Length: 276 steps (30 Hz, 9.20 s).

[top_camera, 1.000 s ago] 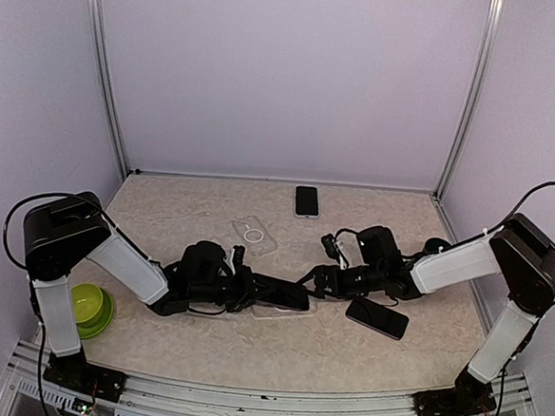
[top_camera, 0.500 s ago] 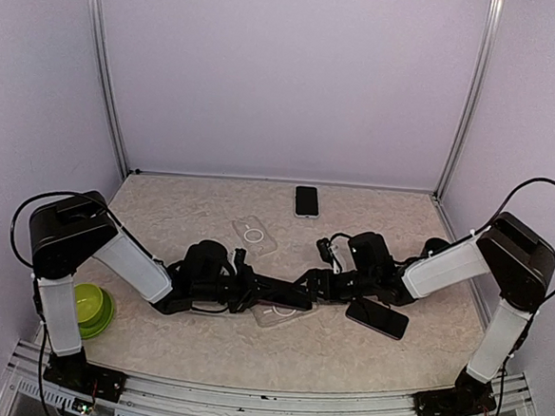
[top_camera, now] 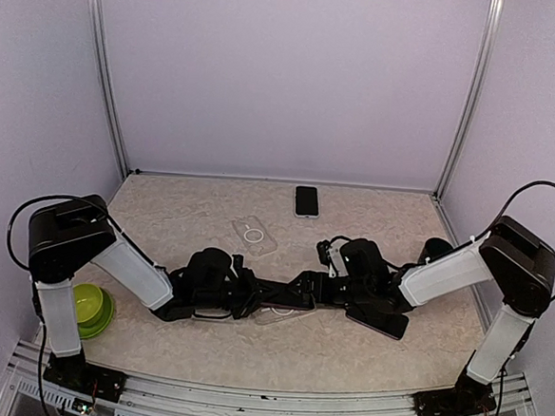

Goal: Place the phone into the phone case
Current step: Install the phone on the phone case.

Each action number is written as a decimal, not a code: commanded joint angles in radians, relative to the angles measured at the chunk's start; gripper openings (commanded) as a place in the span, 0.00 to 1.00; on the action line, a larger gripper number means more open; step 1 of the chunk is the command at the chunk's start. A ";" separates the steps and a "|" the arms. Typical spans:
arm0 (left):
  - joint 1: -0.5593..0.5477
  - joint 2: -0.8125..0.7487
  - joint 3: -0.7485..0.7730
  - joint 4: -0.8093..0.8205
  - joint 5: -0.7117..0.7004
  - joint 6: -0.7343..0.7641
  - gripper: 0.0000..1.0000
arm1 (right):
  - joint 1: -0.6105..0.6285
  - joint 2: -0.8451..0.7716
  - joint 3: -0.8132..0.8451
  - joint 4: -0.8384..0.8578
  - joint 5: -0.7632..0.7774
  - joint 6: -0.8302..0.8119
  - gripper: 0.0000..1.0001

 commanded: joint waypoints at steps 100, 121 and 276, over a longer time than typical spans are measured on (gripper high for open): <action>-0.051 -0.024 0.007 -0.137 -0.128 0.033 0.00 | -0.059 -0.095 -0.029 -0.152 -0.143 -0.121 1.00; -0.055 0.051 -0.025 -0.034 -0.110 0.022 0.00 | 0.050 -0.042 -0.053 -0.027 -0.178 -0.051 1.00; 0.039 -0.408 -0.288 0.169 0.115 0.501 0.54 | -0.111 -0.307 -0.176 0.244 -0.719 -0.151 0.00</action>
